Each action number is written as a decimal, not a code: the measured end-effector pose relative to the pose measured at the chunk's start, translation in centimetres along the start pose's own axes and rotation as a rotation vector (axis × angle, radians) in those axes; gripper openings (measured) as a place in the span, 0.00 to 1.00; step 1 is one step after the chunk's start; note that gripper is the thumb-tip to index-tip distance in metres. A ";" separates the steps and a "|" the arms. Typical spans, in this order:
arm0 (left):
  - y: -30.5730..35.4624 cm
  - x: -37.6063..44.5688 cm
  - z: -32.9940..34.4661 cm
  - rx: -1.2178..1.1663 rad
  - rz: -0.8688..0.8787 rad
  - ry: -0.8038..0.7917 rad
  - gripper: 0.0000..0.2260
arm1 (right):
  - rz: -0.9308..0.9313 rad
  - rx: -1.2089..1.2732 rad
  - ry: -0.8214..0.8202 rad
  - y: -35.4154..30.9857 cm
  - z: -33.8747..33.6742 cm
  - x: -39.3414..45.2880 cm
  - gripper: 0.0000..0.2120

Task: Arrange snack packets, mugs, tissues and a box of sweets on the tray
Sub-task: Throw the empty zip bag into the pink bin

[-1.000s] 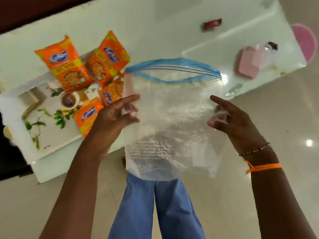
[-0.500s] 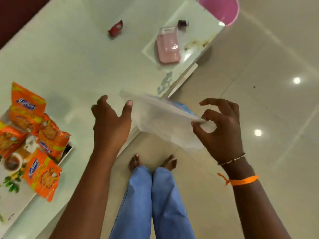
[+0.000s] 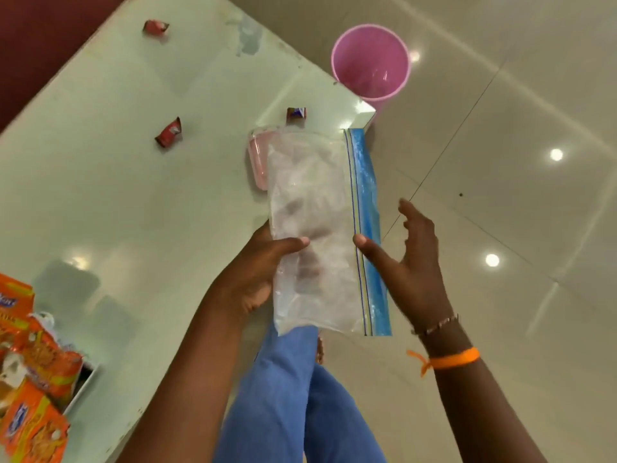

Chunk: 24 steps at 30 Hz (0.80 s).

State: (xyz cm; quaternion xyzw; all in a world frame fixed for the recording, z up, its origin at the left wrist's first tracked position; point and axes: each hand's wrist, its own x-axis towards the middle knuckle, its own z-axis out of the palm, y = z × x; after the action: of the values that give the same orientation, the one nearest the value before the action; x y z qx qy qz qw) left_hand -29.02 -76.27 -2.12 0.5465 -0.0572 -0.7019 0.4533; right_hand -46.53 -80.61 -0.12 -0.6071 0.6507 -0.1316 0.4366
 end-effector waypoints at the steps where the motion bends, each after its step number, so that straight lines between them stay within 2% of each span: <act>1: 0.8 0.9 0.0 -0.005 0.000 -0.045 0.23 | 0.161 0.063 -0.092 0.2 -0.2 2.4 0.44; 3: 2.5 2.6 0.0 -0.011 -0.024 -0.089 0.25 | 0.382 0.262 -0.343 0.0 -0.4 6.4 0.44; 5: 4.3 4.4 -0.1 -0.014 -0.075 -0.096 0.24 | 0.475 0.507 -0.553 -0.6 -0.1 9.3 0.29; 7: 5.9 5.7 -0.6 -0.053 -0.132 -0.081 0.21 | 0.461 0.653 -0.598 -1.1 0.5 11.0 0.12; 9: 7.7 7.3 -0.7 -0.014 -0.168 -0.071 0.19 | 0.443 0.742 -0.564 -1.8 0.8 12.8 0.04; 11: 9.3 9.1 -0.9 0.087 -0.153 -0.057 0.19 | 0.454 0.853 -0.567 -2.2 0.7 14.7 0.07; 14: 11.6 11.6 -0.4 0.167 -0.120 -0.079 0.27 | 0.419 0.931 -0.556 -2.2 0.0 17.4 0.23; 16: 12.8 13.3 0.8 0.171 -0.095 -0.081 0.25 | 0.380 1.010 -0.525 -2.2 -0.5 19.4 0.22; 18: 13.7 15.3 2.4 0.065 -0.105 0.015 0.14 | 0.392 1.106 -0.493 -2.6 -1.2 21.5 0.22; 20: 14.7 17.7 4.2 -0.135 -0.145 0.132 0.12 | 0.421 1.141 -0.400 -3.3 -1.8 24.2 0.25; 24: 17.0 22.8 6.8 -0.348 -0.146 0.275 0.07 | 0.406 0.962 -0.089 -3.7 -3.9 31.1 0.23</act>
State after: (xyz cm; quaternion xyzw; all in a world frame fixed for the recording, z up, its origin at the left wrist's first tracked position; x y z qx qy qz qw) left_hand -24.59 -104.97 -5.96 0.5532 0.1668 -0.6511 0.4921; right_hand -43.16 -111.02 -7.93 -0.2044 0.6021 -0.3023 0.7102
